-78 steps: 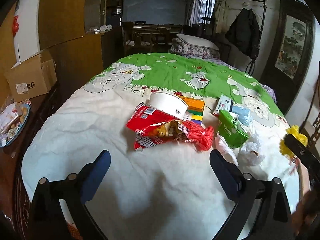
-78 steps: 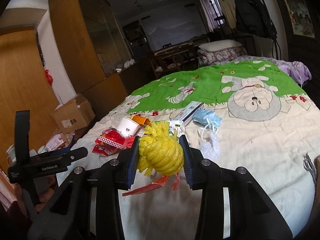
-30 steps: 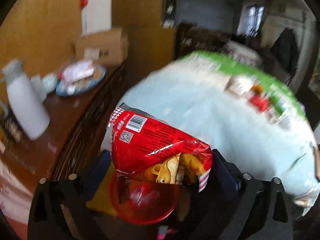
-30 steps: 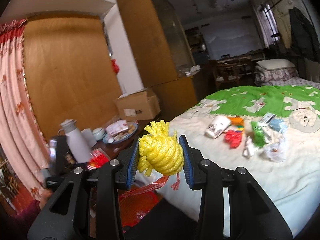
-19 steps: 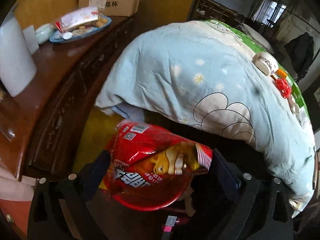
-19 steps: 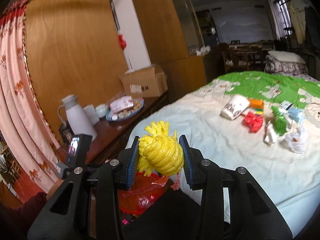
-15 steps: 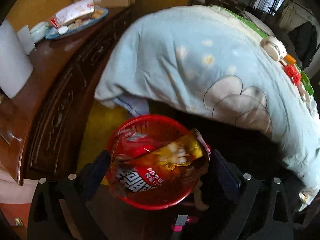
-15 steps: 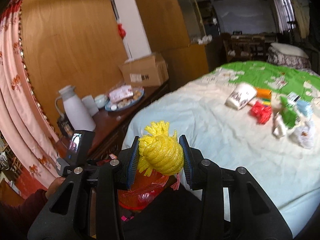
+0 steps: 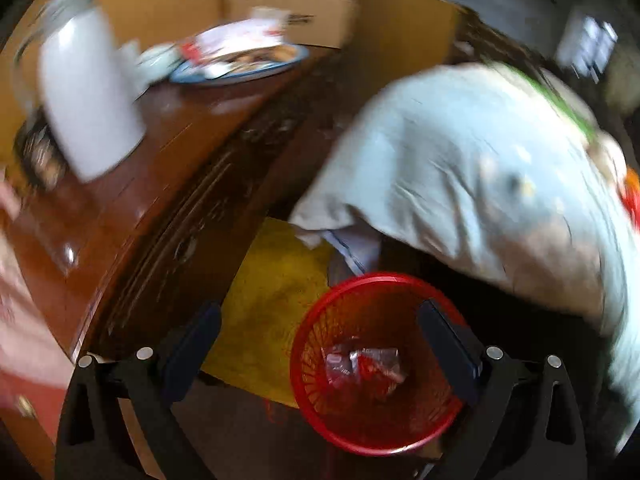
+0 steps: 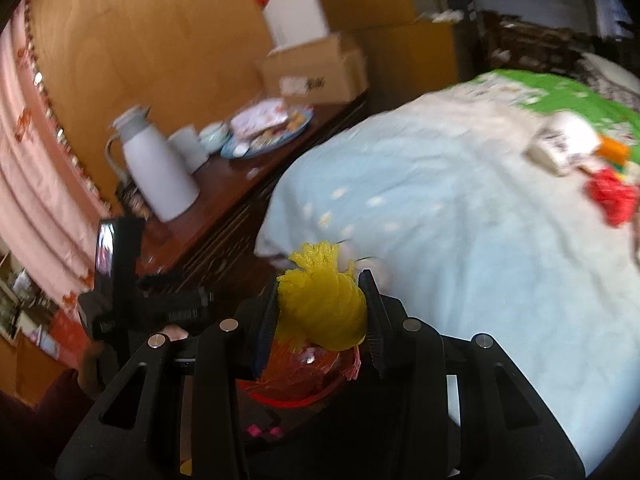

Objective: Collect trash
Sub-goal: 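Carry both items to the red wastebasket and release them inside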

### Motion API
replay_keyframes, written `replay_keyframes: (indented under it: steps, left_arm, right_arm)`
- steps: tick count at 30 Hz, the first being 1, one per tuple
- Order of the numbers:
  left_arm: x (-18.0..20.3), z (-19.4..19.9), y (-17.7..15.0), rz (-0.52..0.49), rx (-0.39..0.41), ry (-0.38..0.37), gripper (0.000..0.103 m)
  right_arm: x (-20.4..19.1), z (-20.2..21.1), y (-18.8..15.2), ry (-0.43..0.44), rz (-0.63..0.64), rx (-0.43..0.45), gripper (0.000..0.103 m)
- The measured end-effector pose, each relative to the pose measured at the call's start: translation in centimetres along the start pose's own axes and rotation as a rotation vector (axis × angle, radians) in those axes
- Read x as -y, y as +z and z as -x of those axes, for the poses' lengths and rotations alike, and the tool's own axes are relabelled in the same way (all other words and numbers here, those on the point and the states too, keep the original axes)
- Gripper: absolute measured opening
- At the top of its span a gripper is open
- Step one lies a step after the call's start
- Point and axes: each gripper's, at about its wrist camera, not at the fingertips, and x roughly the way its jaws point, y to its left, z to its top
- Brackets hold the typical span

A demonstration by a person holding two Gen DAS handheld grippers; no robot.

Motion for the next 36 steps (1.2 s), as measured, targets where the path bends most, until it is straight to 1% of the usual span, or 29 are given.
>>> replay_keyframes:
  steps: [2,4,5,6,7,8,9,12,17,19,24,27,31,34,36]
  left_arm:
    - [-1.8,-0.2,0.2,0.089,-0.001,-0.015,0.097]
    - [-3.0,-0.4,0.2,0.14,-0.001,-0.013,0.097]
    - [-3.5,-0.5,0.2,0.157,-0.004,-0.01,0.097]
    - [-3.8,-0.6,0.3,0.165,-0.008,-0.009,0.097]
    - [-4.0,-0.9,0.3,0.171,-0.015,-0.008,0.097]
    - [-4.1,-1.1,0.3,0.172,-0.021,-0.01,0.097]
    - [-4.2,-1.2,0.4,0.171,-0.025,-0.013,0.097]
    - [-4.0,-0.8,0.4,0.161,-0.017,-0.021,0.097]
    - [-2.7,0.4,0.8,0.117,0.01,-0.032,0.097]
    - [-1.9,1.3,1.1,0.093,0.029,-0.037,0.097]
    - [0.8,5.0,1.5,0.023,0.107,-0.052,0.097]
    - [2.9,7.7,1.6,-0.031,0.163,-0.061,0.097]
    - [6.3,12.3,1.1,-0.127,0.266,-0.057,0.097]
    - [9.1,16.0,0.3,-0.198,0.344,-0.059,0.097]
    - [10.8,17.8,-0.3,-0.229,0.378,-0.068,0.097]
  right_arm:
    - [-1.2,-1.6,0.1,0.024,0.027,-0.033,0.042]
    - [-2.3,-3.2,0.3,0.055,0.047,-0.062,0.043]
    - [-2.9,-4.0,0.4,0.066,0.061,-0.078,0.045]
    - [-3.3,-4.6,0.4,0.07,0.072,-0.087,0.05]
    - [-3.8,-5.1,0.5,0.068,0.084,-0.094,0.053]
    - [-4.1,-5.4,0.5,0.065,0.092,-0.095,0.061]
    - [-4.4,-5.4,0.5,0.063,0.099,-0.09,0.065]
    - [-4.5,-4.9,0.6,0.056,0.105,-0.067,0.069]
    - [-3.3,-3.1,1.2,0.027,0.082,-0.021,0.07]
    - [-2.4,-1.6,1.2,0.017,0.054,0.009,0.07]
    - [-0.9,2.5,1.0,0.003,0.002,0.092,0.071]
    - [-0.4,6.1,0.5,-0.017,-0.007,0.171,0.073]
    - [0.0,10.7,-0.3,-0.061,0.003,0.272,0.076]
    - [0.3,14.3,-1.1,-0.102,0.0,0.356,0.08]
    - [1.0,17.2,-1.8,-0.143,-0.004,0.418,0.084]
